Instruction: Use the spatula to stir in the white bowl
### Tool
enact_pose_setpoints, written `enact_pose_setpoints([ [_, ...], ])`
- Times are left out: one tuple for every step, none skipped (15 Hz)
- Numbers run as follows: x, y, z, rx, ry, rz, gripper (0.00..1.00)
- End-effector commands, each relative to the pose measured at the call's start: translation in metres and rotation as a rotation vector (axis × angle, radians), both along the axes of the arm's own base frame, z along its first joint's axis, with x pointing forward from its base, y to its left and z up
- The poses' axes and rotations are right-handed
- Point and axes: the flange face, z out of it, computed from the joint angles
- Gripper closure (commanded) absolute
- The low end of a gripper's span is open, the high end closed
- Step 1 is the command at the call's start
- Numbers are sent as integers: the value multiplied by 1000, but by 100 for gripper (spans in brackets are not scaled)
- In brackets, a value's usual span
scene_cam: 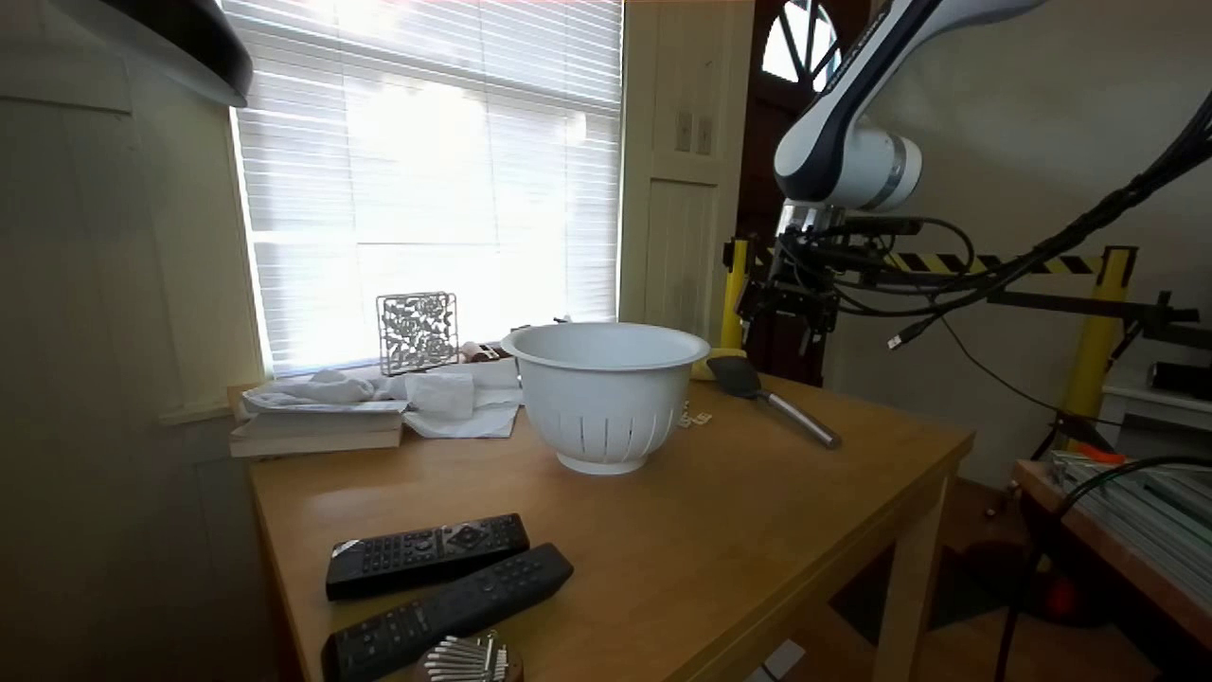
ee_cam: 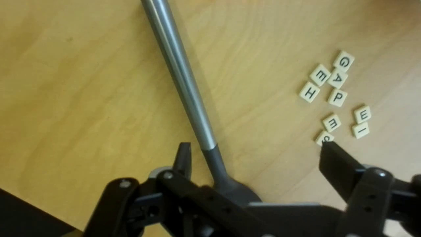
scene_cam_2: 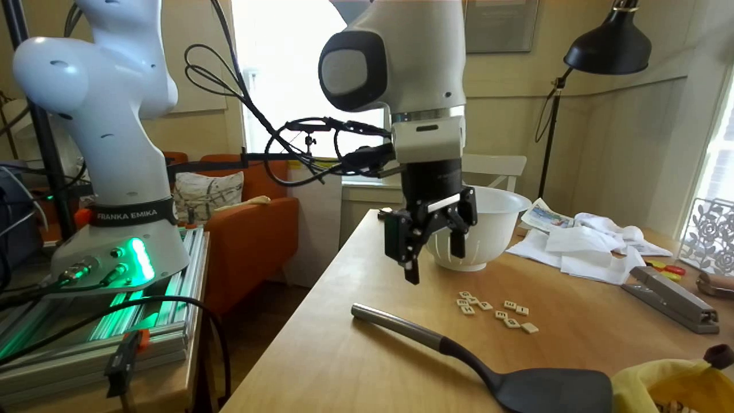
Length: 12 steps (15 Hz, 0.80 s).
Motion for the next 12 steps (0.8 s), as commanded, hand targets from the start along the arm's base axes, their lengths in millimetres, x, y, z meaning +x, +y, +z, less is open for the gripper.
enact_pose_setpoints([
  [3, -15, -25, -71, -4, 75, 0],
  [2, -15, -32, -68, 19, 103, 0],
  [0, -16, -39, -60, 73, 98, 0],
  [-3, -10, -29, -57, 35, 80, 0],
  [-4, -11, -35, -57, 50, 85, 0],
  [-4, -12, -39, -56, 58, 88, 0],
  [-4, -12, -41, -56, 61, 89, 0],
  [-3, -12, -41, -57, 61, 90, 0],
  [-4, -13, -44, -43, 72, 100, 0],
  [-6, -13, -46, -26, 77, 113, 0],
  [-7, -13, -47, 5, 90, 129, 0],
  [-8, -13, -50, 25, 101, 147, 0],
])
